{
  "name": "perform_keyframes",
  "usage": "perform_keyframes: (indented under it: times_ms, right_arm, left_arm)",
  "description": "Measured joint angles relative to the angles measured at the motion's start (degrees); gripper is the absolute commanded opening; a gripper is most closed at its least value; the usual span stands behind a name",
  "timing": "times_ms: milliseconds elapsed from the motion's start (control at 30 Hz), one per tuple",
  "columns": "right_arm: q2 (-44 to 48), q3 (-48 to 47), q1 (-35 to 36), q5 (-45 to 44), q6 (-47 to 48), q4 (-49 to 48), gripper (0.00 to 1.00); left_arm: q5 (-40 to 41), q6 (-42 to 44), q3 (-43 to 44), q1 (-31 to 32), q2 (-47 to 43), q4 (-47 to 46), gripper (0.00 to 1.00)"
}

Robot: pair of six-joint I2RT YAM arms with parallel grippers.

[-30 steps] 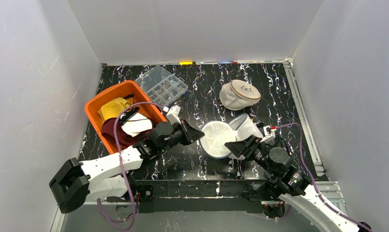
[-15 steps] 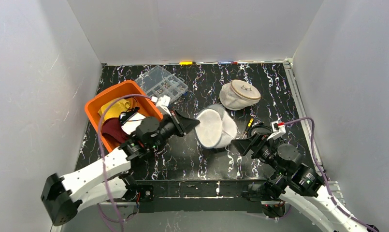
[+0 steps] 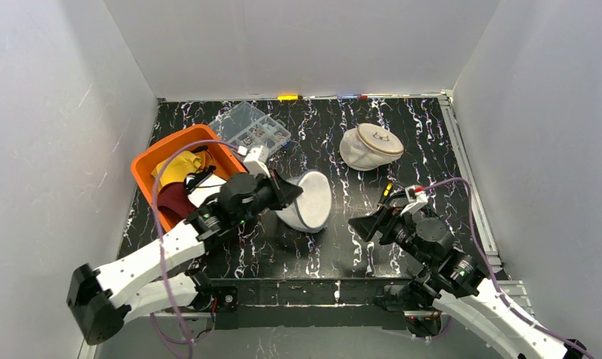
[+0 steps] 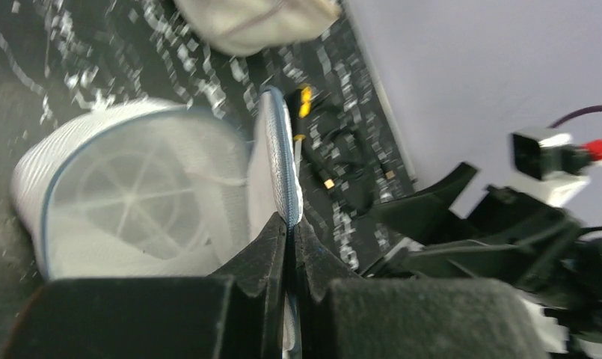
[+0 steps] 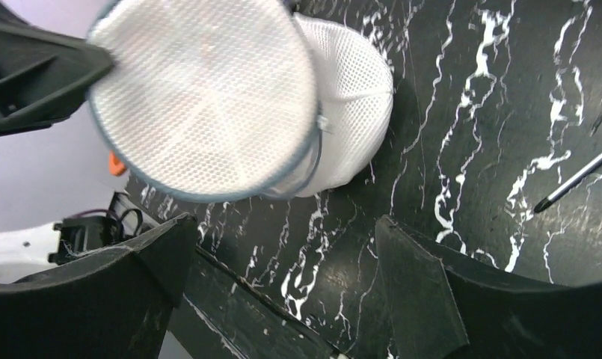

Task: Unzip the laundry bag and remove the bra
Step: Close the laundry bag at the center of the board.

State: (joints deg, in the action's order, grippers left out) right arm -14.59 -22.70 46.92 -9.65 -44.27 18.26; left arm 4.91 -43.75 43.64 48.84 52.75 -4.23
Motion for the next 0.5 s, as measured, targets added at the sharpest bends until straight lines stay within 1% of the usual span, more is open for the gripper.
perform_keyframes:
  times_ms: [100, 200, 333, 500]
  right_arm:
    - [0.0, 3.5, 0.0, 1.2, -1.5, -1.9, 0.96]
    - [-0.2, 5.9, 0.0, 1.6, -2.6, -3.9, 0.96]
    - [-2.5, 7.1, 0.0, 1.4, -3.5, -7.1, 0.96]
    - [-7.7, 7.7, 0.0, 0.4, -4.2, -13.0, 0.95]
  left_arm:
    - [-0.1, 0.1, -1.5, 0.0, 5.8, -0.2, 0.00]
    - [-0.3, 0.3, -2.6, -0.2, 8.8, -1.4, 0.00]
    - [-0.5, 0.3, -3.2, -0.7, 9.7, -3.7, 0.00]
    - [-0.7, 0.3, -4.7, -2.9, 9.7, -6.7, 0.00]
